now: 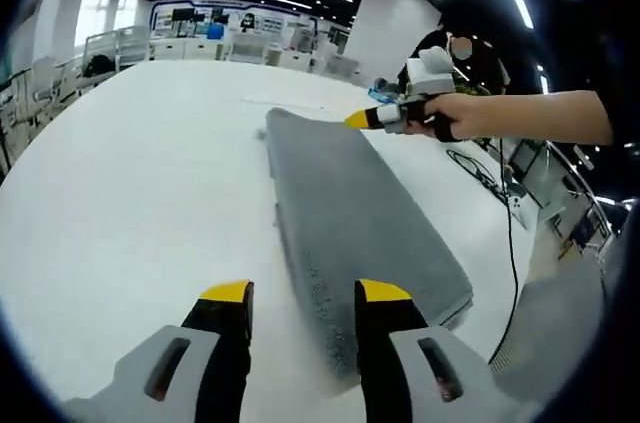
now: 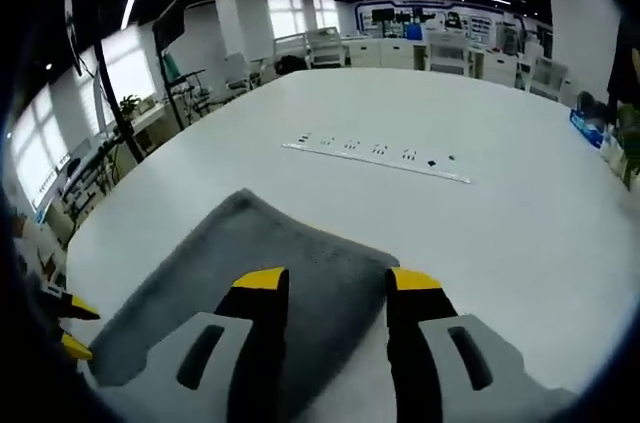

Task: Fold the towel on the table until its edges align and the towel forms a compact rectangular stack.

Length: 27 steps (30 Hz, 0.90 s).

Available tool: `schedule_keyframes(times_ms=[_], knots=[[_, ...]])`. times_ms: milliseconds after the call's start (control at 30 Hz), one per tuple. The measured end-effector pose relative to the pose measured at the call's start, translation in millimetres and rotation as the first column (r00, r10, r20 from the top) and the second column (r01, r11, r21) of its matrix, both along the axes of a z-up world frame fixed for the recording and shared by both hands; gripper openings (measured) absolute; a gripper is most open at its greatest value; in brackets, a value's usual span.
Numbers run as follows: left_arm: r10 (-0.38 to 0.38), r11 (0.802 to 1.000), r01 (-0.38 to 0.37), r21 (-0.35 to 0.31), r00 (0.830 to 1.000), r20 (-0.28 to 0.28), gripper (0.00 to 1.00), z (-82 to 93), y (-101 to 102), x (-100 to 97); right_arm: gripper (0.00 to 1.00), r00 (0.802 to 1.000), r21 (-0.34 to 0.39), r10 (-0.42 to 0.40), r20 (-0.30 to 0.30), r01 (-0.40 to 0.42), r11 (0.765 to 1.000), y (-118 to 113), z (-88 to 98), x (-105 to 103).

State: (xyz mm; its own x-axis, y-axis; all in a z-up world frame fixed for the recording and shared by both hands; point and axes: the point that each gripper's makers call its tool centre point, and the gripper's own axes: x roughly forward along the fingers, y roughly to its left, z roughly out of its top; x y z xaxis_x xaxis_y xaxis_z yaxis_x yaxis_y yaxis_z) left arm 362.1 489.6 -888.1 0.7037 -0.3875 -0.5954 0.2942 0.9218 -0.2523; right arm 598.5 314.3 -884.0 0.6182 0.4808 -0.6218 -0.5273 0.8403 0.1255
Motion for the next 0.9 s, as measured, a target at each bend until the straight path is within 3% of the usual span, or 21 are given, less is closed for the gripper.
schedule_keyframes(times_ms=[600,900], knots=[[-0.062,0.996,0.062,0.063,0.998,0.001,0.37,-12.7,3,48.0,0.38,0.998,0.040,-0.022,-0.065,0.025,0.999,-32,-12.2,-55],[-0.086,0.993,0.083,0.085,0.996,0.024,0.32,-10.8,2,73.6,0.38,0.996,0.072,-0.003,-0.085,0.009,0.997,-28,-15.6,-84]])
